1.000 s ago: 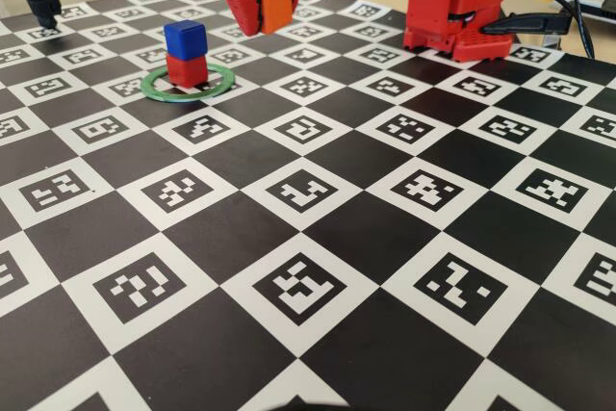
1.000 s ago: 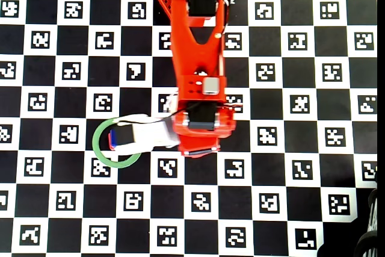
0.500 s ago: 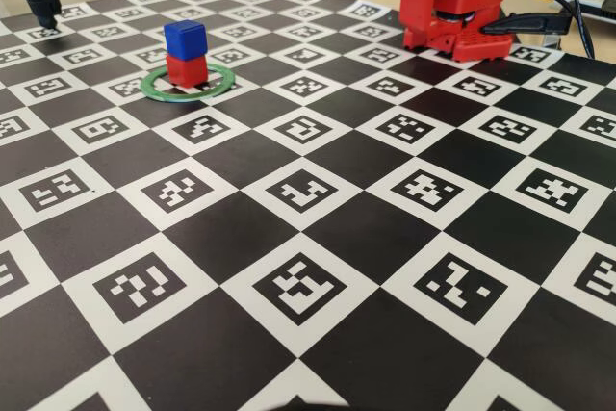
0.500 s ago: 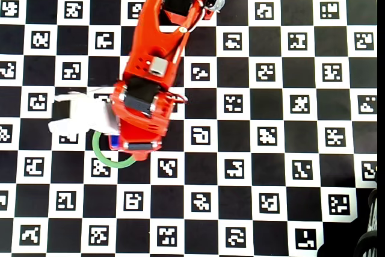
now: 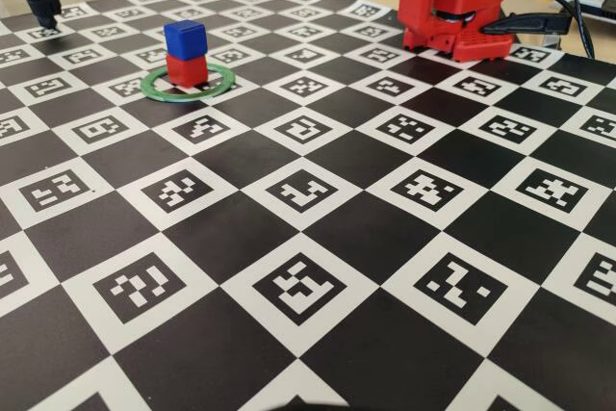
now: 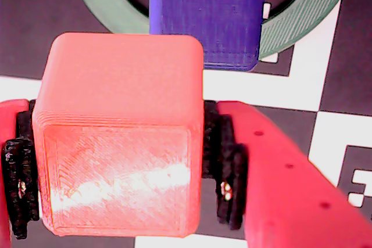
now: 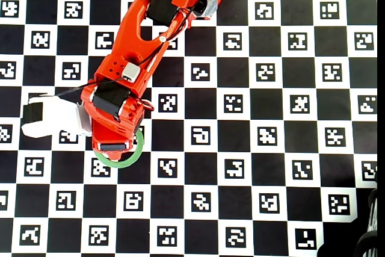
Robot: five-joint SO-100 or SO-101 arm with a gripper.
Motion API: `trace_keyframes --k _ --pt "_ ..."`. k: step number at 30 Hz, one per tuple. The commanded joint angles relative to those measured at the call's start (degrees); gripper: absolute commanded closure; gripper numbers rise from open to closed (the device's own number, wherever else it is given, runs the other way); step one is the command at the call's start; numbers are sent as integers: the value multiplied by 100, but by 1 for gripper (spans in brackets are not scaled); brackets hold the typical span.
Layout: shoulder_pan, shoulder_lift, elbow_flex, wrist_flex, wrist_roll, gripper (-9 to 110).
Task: Grab the red cube then put it in the green circle then put the blue cube on top and finally the orange cube on top
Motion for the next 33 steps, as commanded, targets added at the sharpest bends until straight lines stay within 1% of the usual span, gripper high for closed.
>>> trace_keyframes --k 1,14,33 --pt "9 272 -255 545 -79 98" --pt "-53 510 554 211 -149 98" --pt "-53 545 835 -281 -62 98"
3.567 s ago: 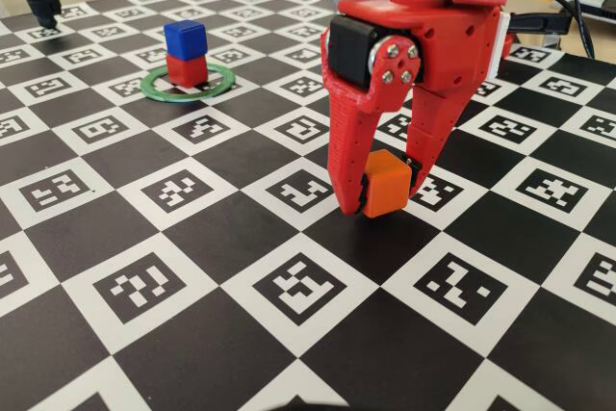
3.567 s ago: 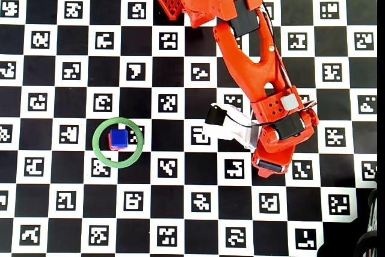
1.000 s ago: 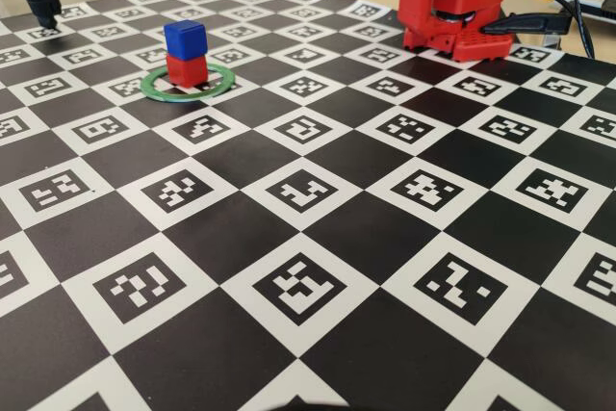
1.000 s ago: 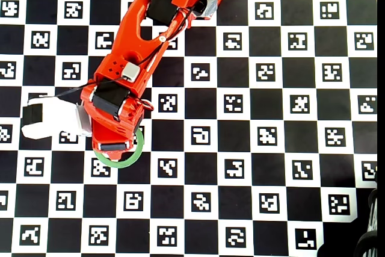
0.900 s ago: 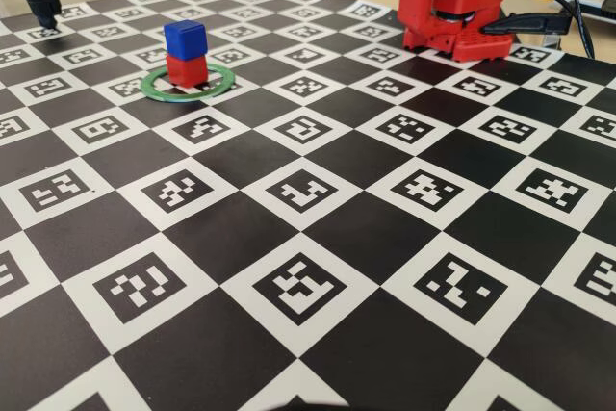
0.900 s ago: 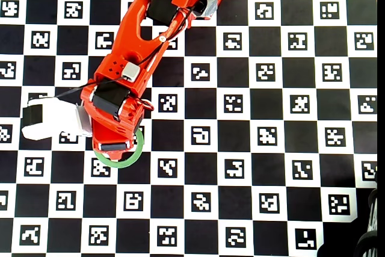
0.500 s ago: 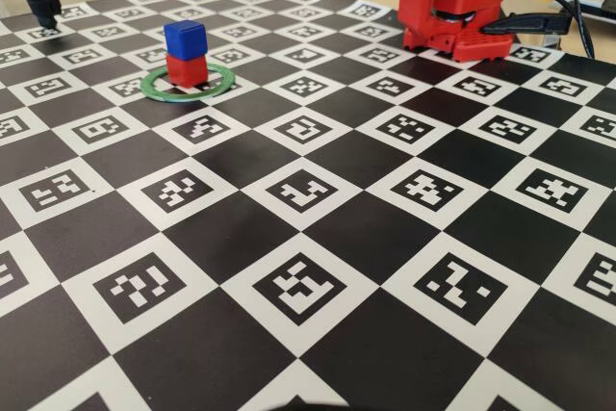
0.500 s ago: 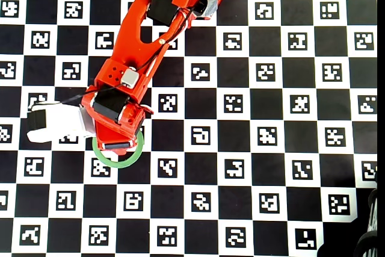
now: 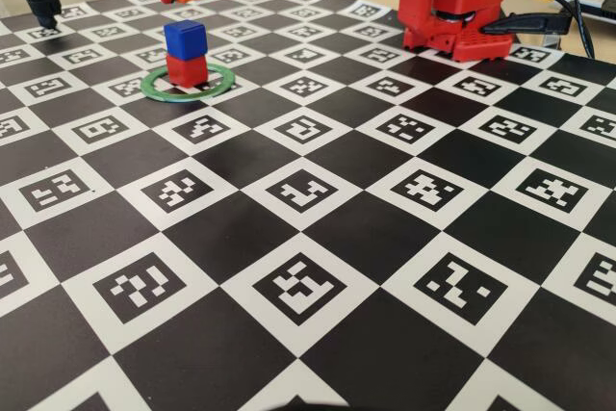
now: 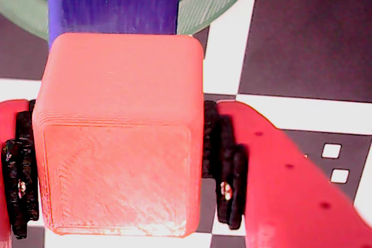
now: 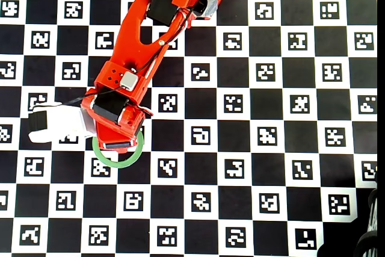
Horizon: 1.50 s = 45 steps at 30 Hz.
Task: Grab the red cube then put it in the green circle then put the blue cube on top and finally the orange cube on top
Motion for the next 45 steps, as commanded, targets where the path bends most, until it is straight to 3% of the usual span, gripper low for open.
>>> trace_keyframes --k 1,45 --pt "-35 545 -79 -123 35 98" --pt "35 650 554 -853 343 98"
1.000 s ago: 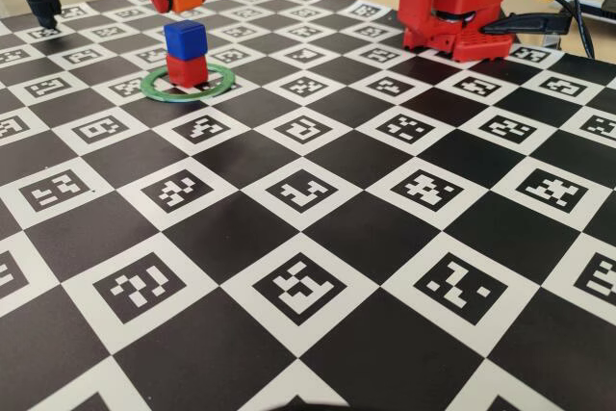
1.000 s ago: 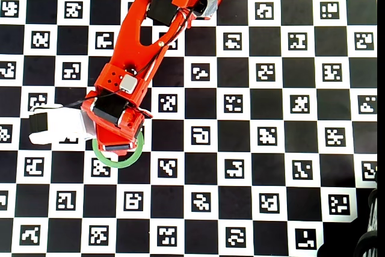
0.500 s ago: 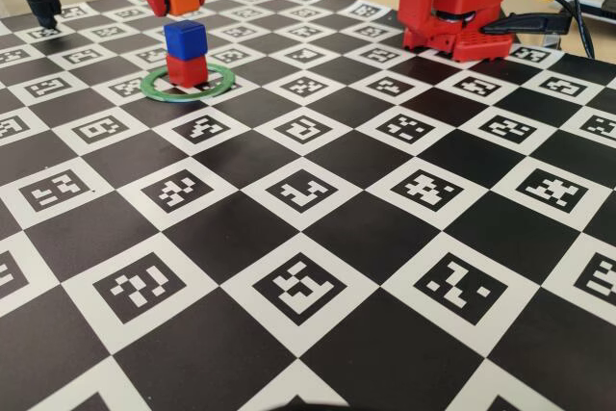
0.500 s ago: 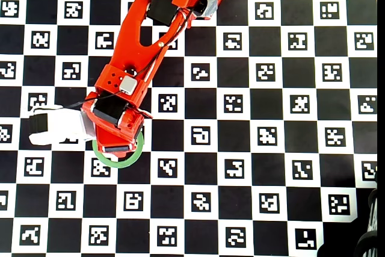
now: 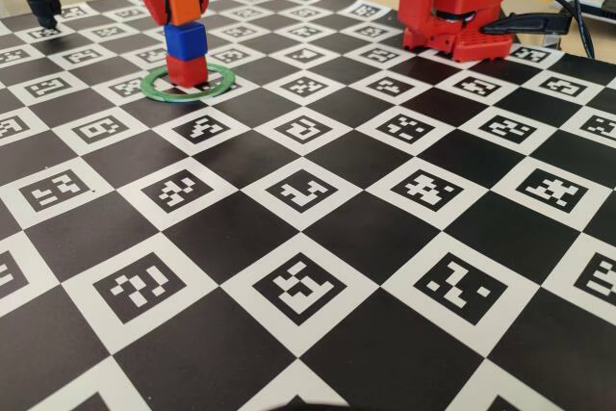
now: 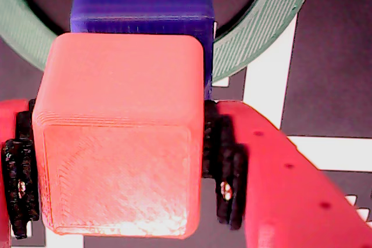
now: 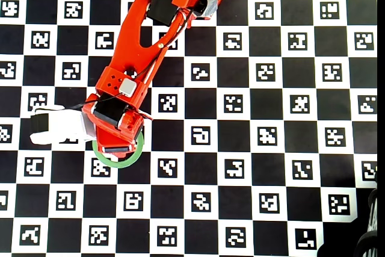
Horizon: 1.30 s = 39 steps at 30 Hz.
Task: Grab the red cube then put it in the green circle then put the blue cube on top and finally the orange cube on top
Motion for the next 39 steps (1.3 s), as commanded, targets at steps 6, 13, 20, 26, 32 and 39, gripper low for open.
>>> trace_keyframes --k 6,13,20,26,32,39 --pt "26 659 -26 -105 62 98" --pt "44 668 -26 -114 62 98" --pt "88 712 -9 -132 53 98" --pt "132 765 70 -158 35 98" --pt "132 791 97 -158 26 98" --pt "132 791 158 -193 35 98"
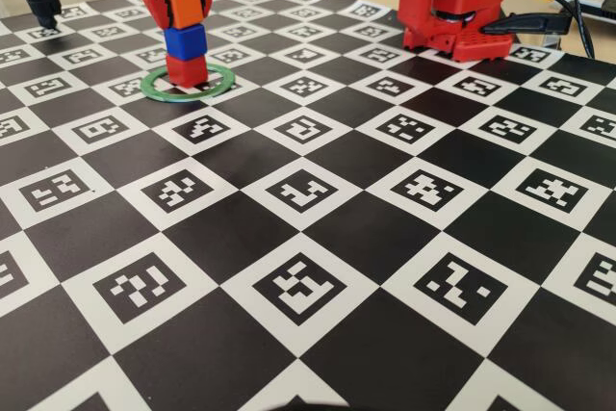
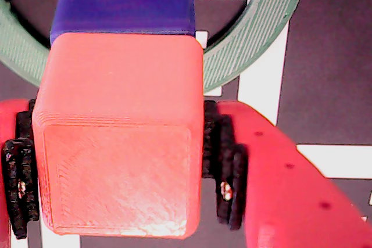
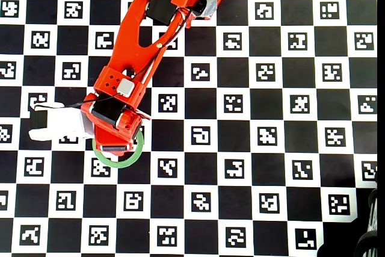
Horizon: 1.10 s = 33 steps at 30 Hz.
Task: Grab the red cube then put it in the green circle then put the blue cube on top and finally the orange cube on top
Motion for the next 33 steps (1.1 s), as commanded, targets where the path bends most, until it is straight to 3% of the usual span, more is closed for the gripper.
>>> trace_keyframes --k 1,4,9,18,33 --pt "62 747 -53 -62 0 98" --pt "62 756 -44 -62 0 95" --pt "53 756 9 -9 9 78" --pt "53 747 35 -9 9 61" --pt "-53 1635 272 211 -88 50"
